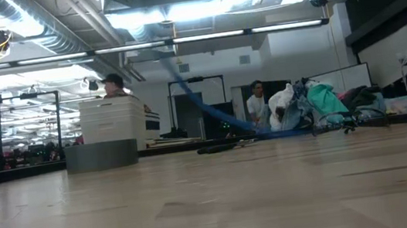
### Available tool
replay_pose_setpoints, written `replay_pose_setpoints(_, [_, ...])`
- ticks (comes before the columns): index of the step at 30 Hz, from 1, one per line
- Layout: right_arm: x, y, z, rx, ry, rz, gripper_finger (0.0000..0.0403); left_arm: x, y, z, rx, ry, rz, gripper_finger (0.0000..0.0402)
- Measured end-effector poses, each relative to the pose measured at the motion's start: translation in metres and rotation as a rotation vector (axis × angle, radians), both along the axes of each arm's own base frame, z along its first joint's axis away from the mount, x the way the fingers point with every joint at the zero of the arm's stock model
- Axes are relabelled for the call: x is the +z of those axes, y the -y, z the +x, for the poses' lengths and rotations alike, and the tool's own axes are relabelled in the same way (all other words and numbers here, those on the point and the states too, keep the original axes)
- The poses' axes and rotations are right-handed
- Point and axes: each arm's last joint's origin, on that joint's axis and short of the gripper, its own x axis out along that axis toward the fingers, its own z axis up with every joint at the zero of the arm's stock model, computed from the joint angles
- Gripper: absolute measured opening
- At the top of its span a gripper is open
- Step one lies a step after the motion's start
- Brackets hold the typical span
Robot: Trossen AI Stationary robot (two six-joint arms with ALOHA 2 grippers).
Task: Coil cords
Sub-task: Coil the blue wire cable onto the black spool
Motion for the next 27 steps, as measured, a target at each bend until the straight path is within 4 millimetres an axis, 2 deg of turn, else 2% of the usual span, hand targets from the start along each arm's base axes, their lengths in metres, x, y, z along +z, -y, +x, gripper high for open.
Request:
replay_pose_setpoints(4, [0.0,-0.001,-0.001,0.018,-0.007,0.012,0.0001,0.0,-0.006,0.003,0.022,-0.003,-0.013,0.0102])
replay_pose_setpoints(8, [0.0,-0.001,-0.001,0.023,-0.01,0.016,0.0001,0.0,-0.009,0.004,0.032,-0.008,-0.023,0.0123])
replay_pose_setpoints(22, [0.001,-0.002,-0.002,0.082,-0.031,0.055,0.0001,-0.008,-0.022,0.007,0.088,-0.108,-0.055,0.0127])
replay_pose_setpoints(27, [0.001,-0.003,-0.003,0.102,-0.037,0.068,0.0001,-0.012,-0.019,0.005,0.06,-0.158,-0.055,0.0127])
